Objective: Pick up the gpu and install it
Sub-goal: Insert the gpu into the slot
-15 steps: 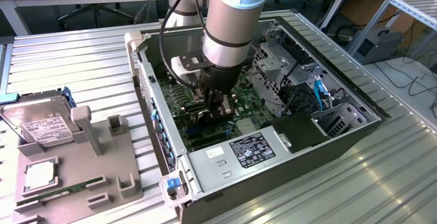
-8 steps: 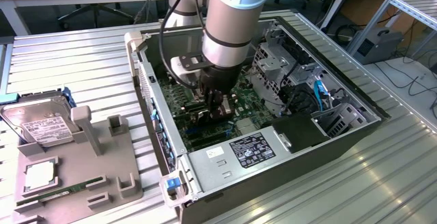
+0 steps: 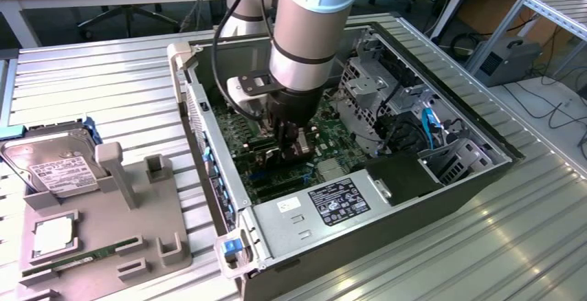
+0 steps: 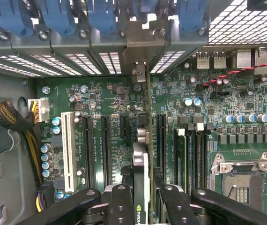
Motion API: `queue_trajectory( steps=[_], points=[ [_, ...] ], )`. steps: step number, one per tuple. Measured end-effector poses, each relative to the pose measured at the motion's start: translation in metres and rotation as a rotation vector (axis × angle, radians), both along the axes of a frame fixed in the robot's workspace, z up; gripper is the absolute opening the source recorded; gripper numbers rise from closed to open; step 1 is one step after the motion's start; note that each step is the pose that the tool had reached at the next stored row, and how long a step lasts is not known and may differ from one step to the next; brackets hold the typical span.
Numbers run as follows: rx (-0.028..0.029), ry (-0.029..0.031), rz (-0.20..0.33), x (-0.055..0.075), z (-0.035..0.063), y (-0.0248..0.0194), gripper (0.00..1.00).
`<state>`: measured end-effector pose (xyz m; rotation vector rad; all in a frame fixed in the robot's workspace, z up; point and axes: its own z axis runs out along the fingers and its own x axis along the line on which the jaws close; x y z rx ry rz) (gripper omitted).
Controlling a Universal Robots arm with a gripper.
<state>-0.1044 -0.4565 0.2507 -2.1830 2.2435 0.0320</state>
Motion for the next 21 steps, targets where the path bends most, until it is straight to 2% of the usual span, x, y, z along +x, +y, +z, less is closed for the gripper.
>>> queue_trajectory(
  steps=[7,21],
  points=[
    [-0.0003,-0.0033,0.0,-0.0013,0.0003,0.0,0.27],
    [-0.0002,-0.0035,0.0,-0.0024,-0.0001,0.0,0.27]
  ],
)
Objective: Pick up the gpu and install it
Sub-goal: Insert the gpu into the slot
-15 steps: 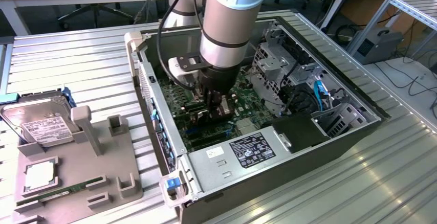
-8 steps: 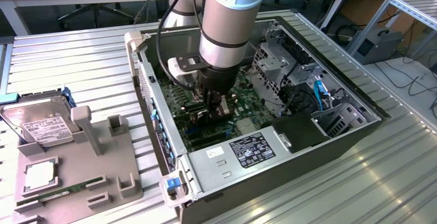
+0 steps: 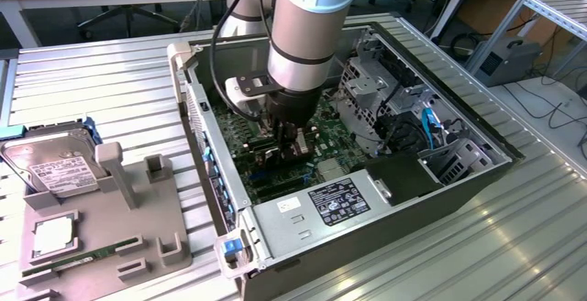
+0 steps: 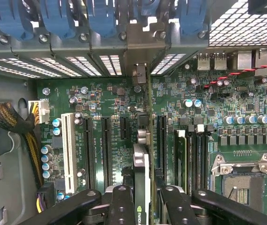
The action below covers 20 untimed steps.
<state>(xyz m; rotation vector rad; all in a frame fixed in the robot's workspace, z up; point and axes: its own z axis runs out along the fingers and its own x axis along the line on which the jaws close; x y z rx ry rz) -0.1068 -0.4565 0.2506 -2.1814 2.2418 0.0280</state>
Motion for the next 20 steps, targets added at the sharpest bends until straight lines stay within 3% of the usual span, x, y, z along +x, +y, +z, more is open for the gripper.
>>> queue_trajectory(
  steps=[5,8,9,10,11,12,13,20],
  points=[
    [0.0008,-0.0004,-0.001,-0.0002,-0.0004,0.0001,0.28],
    [0.0001,0.0,0.0,0.0,0.0,0.0,0.46],
    [0.0,0.0,0.0,0.0,0.0,0.0,0.46],
    [0.0,0.0,0.0,0.0,0.0,0.0,0.58],
    [0.0001,0.0,0.0,0.0,0.0,0.0,0.64],
    [0.0001,0.0,0.0,0.0,0.0,0.0,0.64],
    [0.0,0.0,0.0,0.0,0.0,0.0,0.71],
    [0.0003,-0.0001,0.0,0.0,0.002,0.0,0.71]
  ],
)
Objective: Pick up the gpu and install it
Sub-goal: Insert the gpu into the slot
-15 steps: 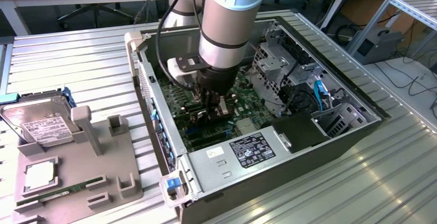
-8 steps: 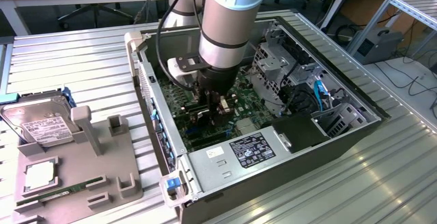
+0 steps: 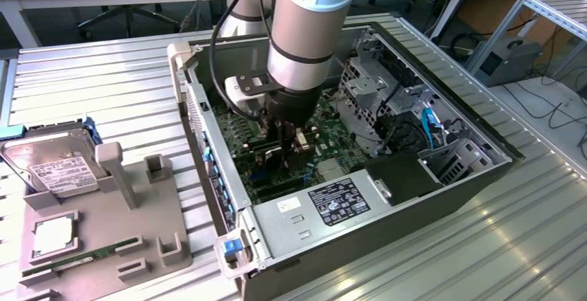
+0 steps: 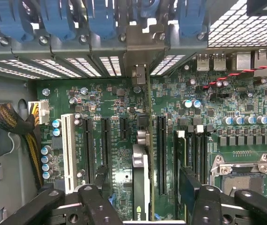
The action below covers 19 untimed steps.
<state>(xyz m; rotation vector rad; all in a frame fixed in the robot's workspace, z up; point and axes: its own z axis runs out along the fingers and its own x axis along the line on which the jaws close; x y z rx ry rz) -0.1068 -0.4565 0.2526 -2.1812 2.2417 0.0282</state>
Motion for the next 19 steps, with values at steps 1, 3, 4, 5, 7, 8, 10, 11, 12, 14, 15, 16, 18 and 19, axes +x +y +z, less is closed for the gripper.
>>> queue_trajectory(
  steps=[1,3,4,5,7,8,10,11,12,14,15,16,18,19],
  points=[
    [0.0,0.0,0.0,0.0,0.0,0.0,0.71],
    [-0.0002,0.0001,0.0,0.0,0.0001,0.0,0.71],
    [-0.0002,0.0001,0.0,0.0,0.0001,0.0,0.71],
    [-0.0002,0.0001,0.0,0.0,0.0001,0.0,0.71],
    [-0.0002,0.0001,0.0,0.0,0.0001,0.0,0.56],
    [-0.0002,0.0001,0.0,0.0,0.0001,0.0,0.56],
    [-0.0002,0.0001,0.0,0.0,0.0001,0.0,0.44],
    [-0.0003,0.0001,0.0,0.0,0.0001,0.0,0.38],
    [-0.0002,0.0001,0.0,0.0,0.0001,0.0,0.32],
    [-0.0002,0.0001,0.0,0.0,0.0001,0.0,0.27],
    [-0.0002,0.0001,0.0,0.0,0.0001,0.0,0.27],
    [-0.0002,0.0001,0.0,0.0,0.0001,0.0,0.27],
    [-0.0002,0.0001,0.0,0.0,0.0001,0.0,0.27],
    [-0.0002,0.0001,0.0,0.0,0.0001,0.0,0.27]
  ],
)
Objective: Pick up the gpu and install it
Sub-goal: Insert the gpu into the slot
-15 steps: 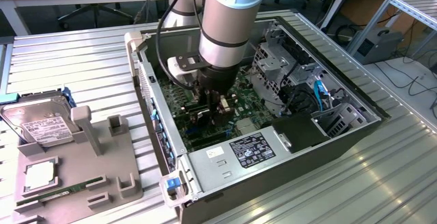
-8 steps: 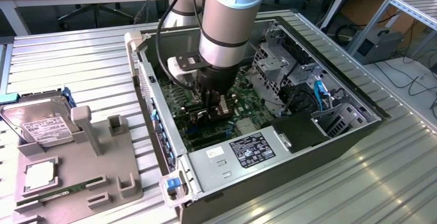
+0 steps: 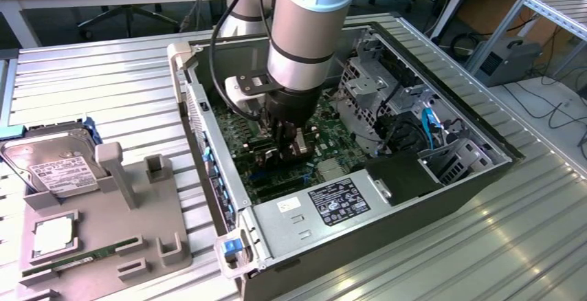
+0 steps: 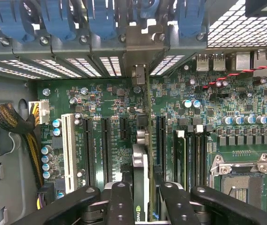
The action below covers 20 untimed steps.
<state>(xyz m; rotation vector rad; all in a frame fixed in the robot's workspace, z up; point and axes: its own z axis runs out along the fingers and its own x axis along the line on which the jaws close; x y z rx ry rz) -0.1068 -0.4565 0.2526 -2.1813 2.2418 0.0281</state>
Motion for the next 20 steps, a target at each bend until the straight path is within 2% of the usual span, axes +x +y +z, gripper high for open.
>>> queue_trajectory(
  steps=[20],
  points=[
    [-0.0001,-0.0006,0.0,-0.0055,-0.0014,0.0,0.27]
  ],
)
